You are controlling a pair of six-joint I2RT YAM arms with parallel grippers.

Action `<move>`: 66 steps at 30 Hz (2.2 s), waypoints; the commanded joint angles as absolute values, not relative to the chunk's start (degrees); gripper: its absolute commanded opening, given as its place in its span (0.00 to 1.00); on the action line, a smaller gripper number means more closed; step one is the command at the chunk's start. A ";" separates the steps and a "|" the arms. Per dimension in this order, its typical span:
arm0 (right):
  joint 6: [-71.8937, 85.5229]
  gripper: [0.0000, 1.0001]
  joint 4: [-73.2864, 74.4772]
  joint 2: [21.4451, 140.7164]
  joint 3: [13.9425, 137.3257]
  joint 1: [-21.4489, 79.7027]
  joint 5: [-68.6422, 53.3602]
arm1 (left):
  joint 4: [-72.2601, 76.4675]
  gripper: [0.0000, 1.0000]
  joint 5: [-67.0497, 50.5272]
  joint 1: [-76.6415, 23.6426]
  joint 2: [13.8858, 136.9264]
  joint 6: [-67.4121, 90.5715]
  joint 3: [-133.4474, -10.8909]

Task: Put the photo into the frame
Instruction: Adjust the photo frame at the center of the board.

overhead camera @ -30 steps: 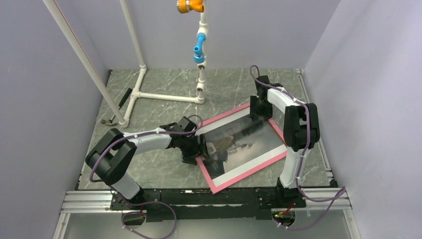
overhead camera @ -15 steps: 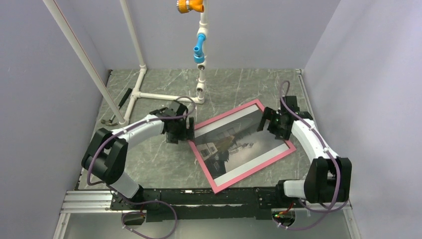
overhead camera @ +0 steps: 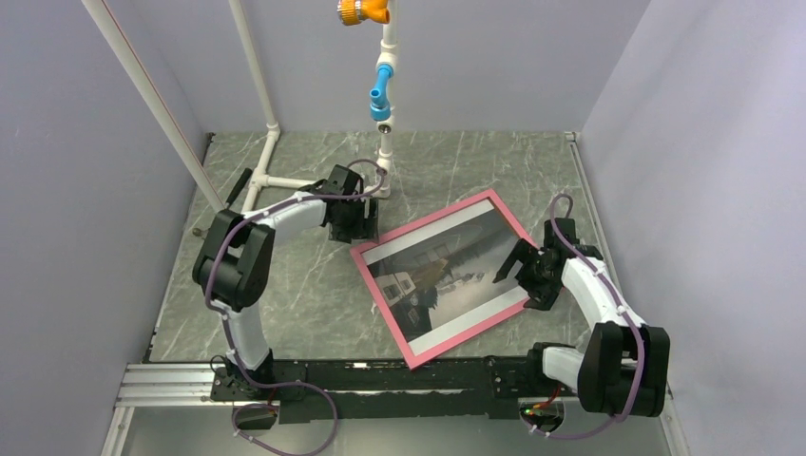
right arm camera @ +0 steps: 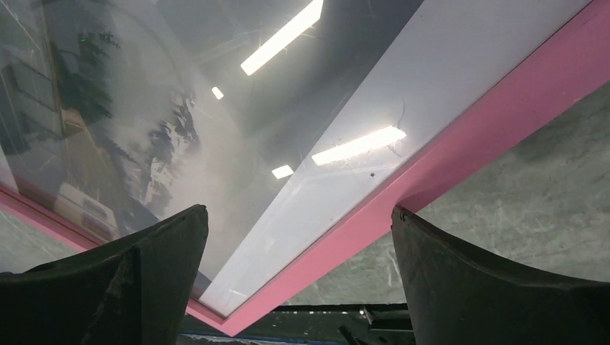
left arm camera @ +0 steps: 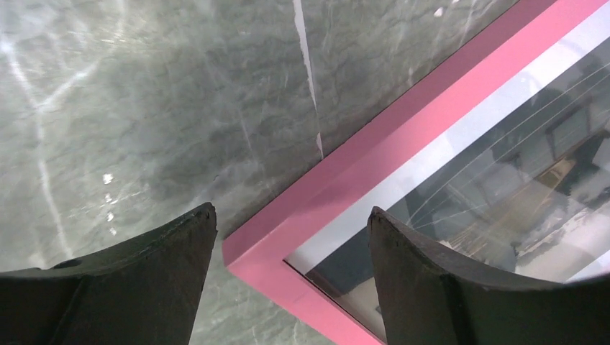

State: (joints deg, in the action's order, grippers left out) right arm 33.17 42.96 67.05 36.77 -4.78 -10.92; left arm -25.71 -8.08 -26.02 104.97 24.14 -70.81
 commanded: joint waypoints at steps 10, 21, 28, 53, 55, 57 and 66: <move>33.07 1.00 45.36 68.99 35.68 -5.10 -13.80 | -21.56 0.77 -17.06 -26.15 106.36 23.64 -68.49; 37.94 1.00 50.34 59.34 37.81 -5.09 -11.68 | -23.62 0.76 -15.48 -26.67 106.62 22.89 -68.12; 38.66 1.00 42.59 65.55 31.21 -5.20 -14.90 | -24.55 0.71 -15.76 -28.27 106.91 22.55 -69.40; 33.21 1.00 33.33 114.87 78.04 -5.42 -17.90 | -19.66 0.70 -20.49 -42.06 108.22 35.36 -66.02; 31.66 1.00 34.64 117.80 82.16 -4.94 -18.42 | -20.42 0.70 -20.89 -43.69 110.18 35.58 -68.77; 30.25 1.00 36.97 119.91 85.88 -4.17 -17.20 | -20.75 0.70 -21.76 -45.30 112.24 35.75 -71.26; 26.78 1.00 41.06 125.01 94.87 -0.54 -10.96 | -18.07 0.71 -26.89 -51.68 118.56 39.67 -79.88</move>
State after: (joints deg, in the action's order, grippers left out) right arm 26.96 35.68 122.45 92.68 -4.69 -9.23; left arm -26.06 -22.15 -47.81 113.60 37.19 -76.01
